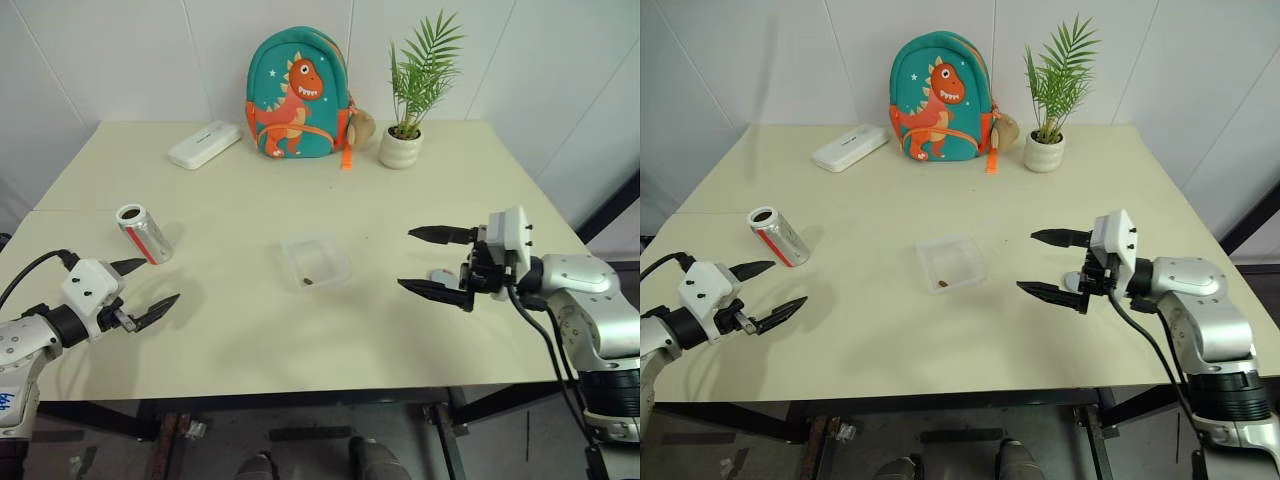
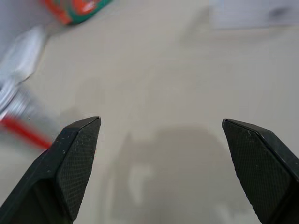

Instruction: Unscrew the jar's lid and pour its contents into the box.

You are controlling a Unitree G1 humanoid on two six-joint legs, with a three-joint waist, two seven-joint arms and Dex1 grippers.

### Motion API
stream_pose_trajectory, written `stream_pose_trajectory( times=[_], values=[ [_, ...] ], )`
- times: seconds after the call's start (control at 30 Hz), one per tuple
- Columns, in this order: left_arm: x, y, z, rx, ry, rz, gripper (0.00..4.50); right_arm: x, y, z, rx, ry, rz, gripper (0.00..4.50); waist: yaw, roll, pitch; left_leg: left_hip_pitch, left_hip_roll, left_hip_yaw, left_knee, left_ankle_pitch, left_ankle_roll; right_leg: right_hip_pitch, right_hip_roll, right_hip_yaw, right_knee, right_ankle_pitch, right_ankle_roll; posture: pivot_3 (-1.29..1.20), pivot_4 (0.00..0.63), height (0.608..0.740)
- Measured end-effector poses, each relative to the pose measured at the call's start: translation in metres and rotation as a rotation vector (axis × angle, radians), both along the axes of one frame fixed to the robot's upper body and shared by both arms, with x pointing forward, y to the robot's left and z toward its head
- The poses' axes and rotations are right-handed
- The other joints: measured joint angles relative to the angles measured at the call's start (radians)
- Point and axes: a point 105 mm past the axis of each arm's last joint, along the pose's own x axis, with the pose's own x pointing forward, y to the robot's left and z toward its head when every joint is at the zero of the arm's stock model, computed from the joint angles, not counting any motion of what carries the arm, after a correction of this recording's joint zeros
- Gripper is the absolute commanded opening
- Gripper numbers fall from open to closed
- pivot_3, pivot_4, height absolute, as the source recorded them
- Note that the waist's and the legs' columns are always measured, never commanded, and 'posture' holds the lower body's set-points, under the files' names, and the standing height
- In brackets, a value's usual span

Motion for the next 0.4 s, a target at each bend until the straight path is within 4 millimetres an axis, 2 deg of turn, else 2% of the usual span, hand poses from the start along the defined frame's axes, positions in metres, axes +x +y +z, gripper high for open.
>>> stream_pose_trajectory(
  times=[0.1, 0.2, 0.27, 0.4],
  values=[
    [-0.001, -0.013, 0.013, 0.032, -0.020, -0.111, 4.44, 0.004, -0.019, -0.003, -0.032, 0.020, -0.051, 4.50, 0.000, 0.000, 0.000, 0.000, 0.000, 0.000, -0.002, 0.000, 0.000, -0.001, 0.000, 0.000, 0.000, 0.000, 0.000, 0.00, 0.150, 0.740],
    [-0.003, -0.020, 0.015, 0.004, 0.003, -0.167, 4.44, 0.000, -0.028, -0.012, -0.054, 0.044, -0.059, 4.50, -0.007, 0.000, 0.000, 0.001, 0.001, 0.002, -0.002, -0.002, 0.002, -0.002, 0.002, 0.002, 0.002, 0.002, 0.007, 0.00, 0.150, 0.740],
    [-0.003, -0.023, 0.013, -0.016, 0.026, -0.183, 4.44, -0.002, -0.029, -0.016, -0.060, 0.041, -0.055, 4.50, -0.011, 0.001, 0.000, 0.001, 0.001, 0.003, -0.001, -0.003, 0.002, -0.002, 0.002, 0.003, 0.003, 0.003, 0.010, 0.00, 0.150, 0.740],
    [-0.006, -0.026, 0.010, -0.035, 0.065, -0.203, 4.44, -0.006, -0.016, -0.015, -0.032, 0.000, -0.023, 4.50, -0.024, 0.001, 0.000, 0.001, 0.001, 0.003, 0.001, -0.003, 0.002, -0.002, 0.002, 0.004, 0.004, 0.003, 0.009, 0.00, 0.150, 0.740]
  ],
)
